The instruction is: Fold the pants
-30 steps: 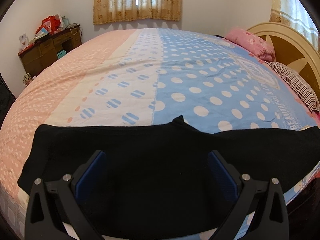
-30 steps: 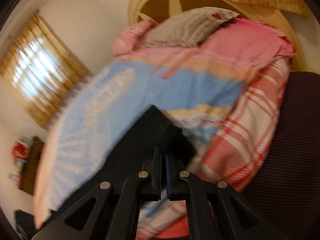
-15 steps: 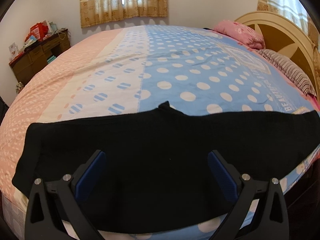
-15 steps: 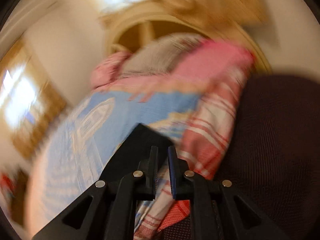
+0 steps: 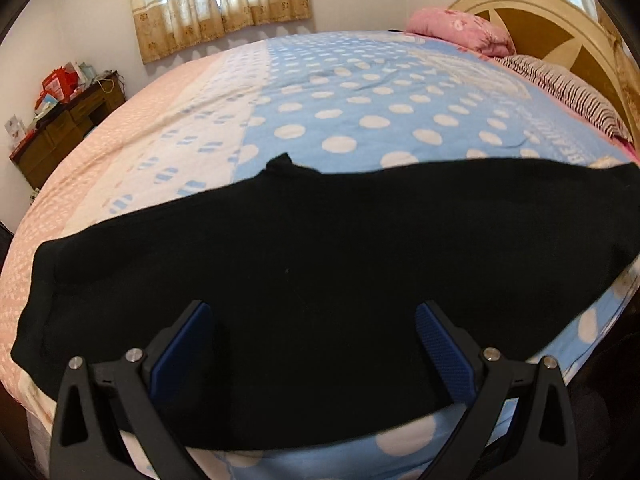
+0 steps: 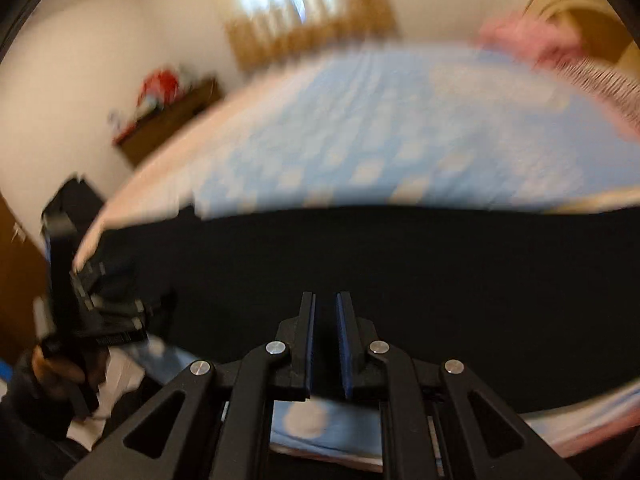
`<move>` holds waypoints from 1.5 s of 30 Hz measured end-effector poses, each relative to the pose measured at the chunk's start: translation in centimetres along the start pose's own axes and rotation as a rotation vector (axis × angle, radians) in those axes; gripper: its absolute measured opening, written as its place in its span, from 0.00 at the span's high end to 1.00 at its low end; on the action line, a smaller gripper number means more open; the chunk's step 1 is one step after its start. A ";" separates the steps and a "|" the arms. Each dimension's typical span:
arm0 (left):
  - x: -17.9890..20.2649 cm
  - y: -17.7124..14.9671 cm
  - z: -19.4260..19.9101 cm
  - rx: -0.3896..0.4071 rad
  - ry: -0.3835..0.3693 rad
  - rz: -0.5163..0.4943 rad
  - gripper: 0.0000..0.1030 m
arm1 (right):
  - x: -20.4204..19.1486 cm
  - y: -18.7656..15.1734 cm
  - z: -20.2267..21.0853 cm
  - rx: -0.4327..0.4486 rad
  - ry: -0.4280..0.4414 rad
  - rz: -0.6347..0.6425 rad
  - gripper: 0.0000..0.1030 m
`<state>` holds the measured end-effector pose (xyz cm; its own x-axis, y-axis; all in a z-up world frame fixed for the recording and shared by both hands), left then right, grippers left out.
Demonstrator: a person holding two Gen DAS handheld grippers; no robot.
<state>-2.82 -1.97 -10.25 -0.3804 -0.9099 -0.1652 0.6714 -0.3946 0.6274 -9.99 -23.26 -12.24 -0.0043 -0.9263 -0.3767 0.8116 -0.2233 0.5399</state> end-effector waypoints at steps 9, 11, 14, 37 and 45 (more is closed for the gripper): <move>-5.5 -0.8 0.5 0.026 0.050 0.101 0.00 | -3.6 2.9 3.0 0.117 0.122 0.112 0.89; -7.4 -0.3 1.4 0.065 0.071 0.134 0.00 | -6.0 3.7 1.2 0.103 0.149 0.167 0.89; -10.0 0.1 2.1 0.104 0.118 0.195 0.00 | -9.8 5.8 -3.3 0.084 0.185 0.220 0.89; -8.4 1.2 -0.2 -0.008 0.161 0.144 0.00 | -3.4 3.3 2.1 0.162 0.035 -0.035 0.88; 0.4 3.8 -0.6 -0.008 -0.009 0.061 0.00 | 1.5 -0.1 2.3 0.114 -0.002 -0.182 0.88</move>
<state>0.03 -3.90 -8.39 -0.3441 -0.9312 -0.1200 0.6984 -0.3393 0.6302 -11.45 -25.38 -11.12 -0.1458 -0.8679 -0.4748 0.7262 -0.4198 0.5445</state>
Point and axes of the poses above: each gripper's, at about its wrist camera, not at the fingertips, and z roughly against the way its jaws point, x to its right, y to its top, the point moved 6 cm from there along -z, roughly the way its jaws point, and after that the axes turned 5 degrees about y, right-handed, at the moved point
